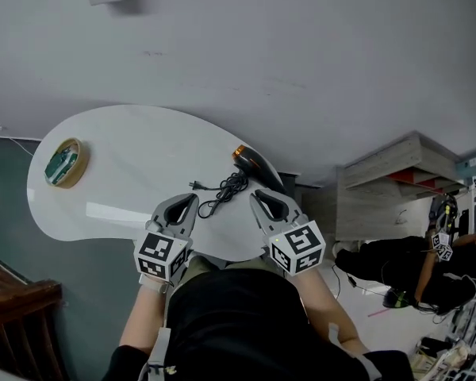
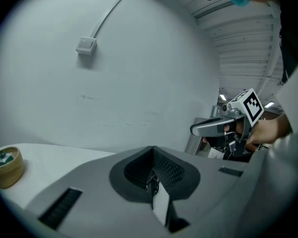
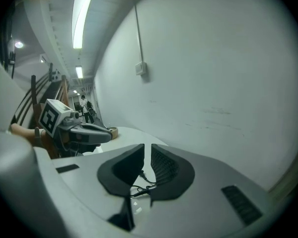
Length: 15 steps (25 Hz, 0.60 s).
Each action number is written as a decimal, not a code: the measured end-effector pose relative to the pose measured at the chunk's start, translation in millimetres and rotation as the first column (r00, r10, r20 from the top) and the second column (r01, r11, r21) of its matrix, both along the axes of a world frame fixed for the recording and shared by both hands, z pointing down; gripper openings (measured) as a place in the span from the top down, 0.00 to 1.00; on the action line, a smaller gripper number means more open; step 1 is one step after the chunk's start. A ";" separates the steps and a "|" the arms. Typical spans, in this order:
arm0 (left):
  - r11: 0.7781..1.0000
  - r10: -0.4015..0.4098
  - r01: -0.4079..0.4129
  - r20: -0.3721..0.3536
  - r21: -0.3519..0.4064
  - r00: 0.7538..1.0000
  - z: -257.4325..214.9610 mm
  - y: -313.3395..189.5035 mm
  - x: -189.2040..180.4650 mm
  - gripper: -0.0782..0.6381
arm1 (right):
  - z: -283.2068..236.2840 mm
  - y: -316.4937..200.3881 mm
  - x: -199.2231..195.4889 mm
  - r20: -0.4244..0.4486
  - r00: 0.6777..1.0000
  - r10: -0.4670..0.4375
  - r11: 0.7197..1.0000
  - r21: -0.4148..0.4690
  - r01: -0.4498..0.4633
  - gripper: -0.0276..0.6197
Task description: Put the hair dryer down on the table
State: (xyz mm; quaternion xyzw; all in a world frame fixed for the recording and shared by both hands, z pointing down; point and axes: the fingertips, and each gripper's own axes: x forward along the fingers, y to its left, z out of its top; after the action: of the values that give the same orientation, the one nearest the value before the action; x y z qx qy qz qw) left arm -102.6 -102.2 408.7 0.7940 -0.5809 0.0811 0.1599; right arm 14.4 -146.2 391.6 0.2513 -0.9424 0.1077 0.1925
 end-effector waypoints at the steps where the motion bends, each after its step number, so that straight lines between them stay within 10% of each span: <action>1: 1.000 0.007 -0.007 0.001 0.011 1.000 -6.1 2.9 -0.5 0.88 | -6.2 4.1 -1.4 0.010 1.000 0.000 1.000 0.004 0.000 0.88; 15: 0.985 0.088 -0.087 0.003 0.151 0.996 -54.6 19.0 -3.5 0.88 | -56.3 40.9 -9.2 0.158 0.987 0.002 0.997 0.070 -0.013 0.88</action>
State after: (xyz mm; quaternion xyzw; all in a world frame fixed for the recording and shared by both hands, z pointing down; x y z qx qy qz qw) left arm -106.1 -83.2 354.1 0.8286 -0.5498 0.0423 0.0966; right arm 5.2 -105.3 335.3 0.2522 -0.9569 0.0946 0.1081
